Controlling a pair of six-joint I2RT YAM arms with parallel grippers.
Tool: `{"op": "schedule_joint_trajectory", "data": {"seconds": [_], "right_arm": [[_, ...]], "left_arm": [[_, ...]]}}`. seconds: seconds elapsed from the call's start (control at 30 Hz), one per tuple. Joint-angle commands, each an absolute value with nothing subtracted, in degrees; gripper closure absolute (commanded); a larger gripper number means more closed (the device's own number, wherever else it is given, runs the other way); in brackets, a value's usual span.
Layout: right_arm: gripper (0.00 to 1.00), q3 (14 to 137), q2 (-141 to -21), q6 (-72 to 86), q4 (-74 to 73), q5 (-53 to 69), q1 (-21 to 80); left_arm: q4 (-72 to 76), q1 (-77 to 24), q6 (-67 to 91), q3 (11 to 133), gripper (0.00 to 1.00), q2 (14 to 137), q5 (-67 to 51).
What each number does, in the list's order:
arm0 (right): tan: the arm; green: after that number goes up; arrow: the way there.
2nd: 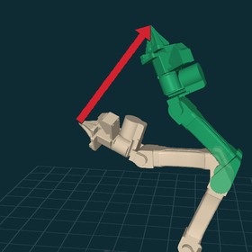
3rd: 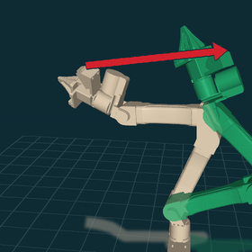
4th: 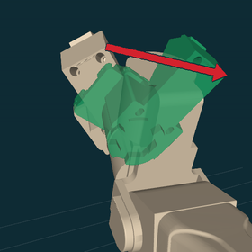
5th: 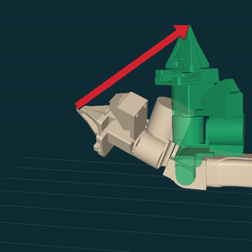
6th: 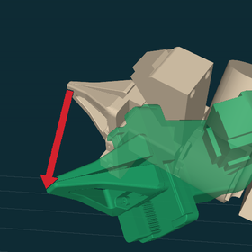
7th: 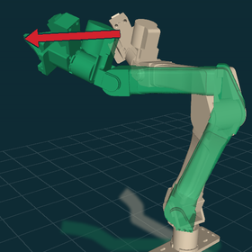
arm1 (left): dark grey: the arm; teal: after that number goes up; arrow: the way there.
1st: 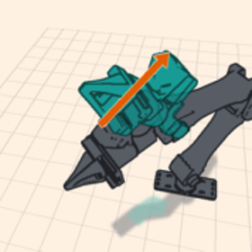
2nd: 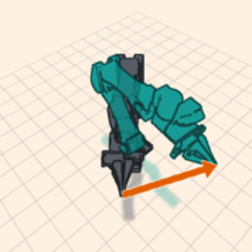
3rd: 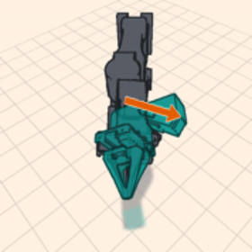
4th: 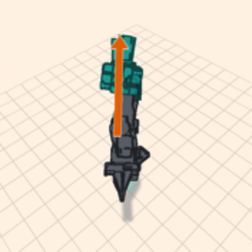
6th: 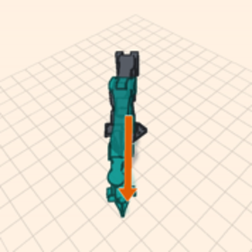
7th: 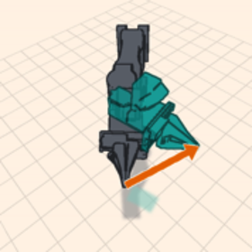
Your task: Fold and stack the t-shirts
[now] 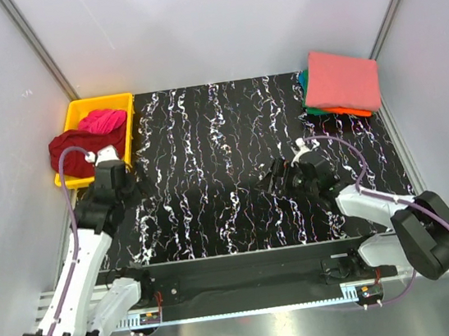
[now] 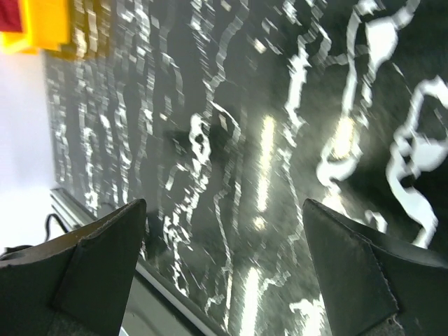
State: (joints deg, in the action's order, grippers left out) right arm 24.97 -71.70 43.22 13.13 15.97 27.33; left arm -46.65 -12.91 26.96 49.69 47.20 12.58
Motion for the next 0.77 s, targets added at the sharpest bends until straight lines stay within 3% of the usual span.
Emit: {"op": "schedule_joint_trajectory", "data": {"seconds": [0.0, 0.1, 0.3, 0.73], "right_arm": [[0.0, 26.0, -73.6, 42.8, 21.0, 16.1, 27.6], [0.0, 27.5, -76.7, 42.2, 20.6, 19.9, 27.5], [0.0, 30.0, -80.3, 41.2, 18.9, 23.5, 27.6], [0.0, 30.0, -80.3, 40.5, 20.1, 24.8, 27.5]], "left_arm": [[-41.8, -10.5, 28.1, 55.5, 0.01, 52.6, 19.5], [-41.8, -6.0, 29.2, 60.0, 0.01, 58.0, 21.0], [-40.4, 5.8, 30.1, 63.6, 0.01, 65.5, 10.6], [-36.0, 13.2, 33.7, 69.7, 0.01, 77.7, 8.5]]}}
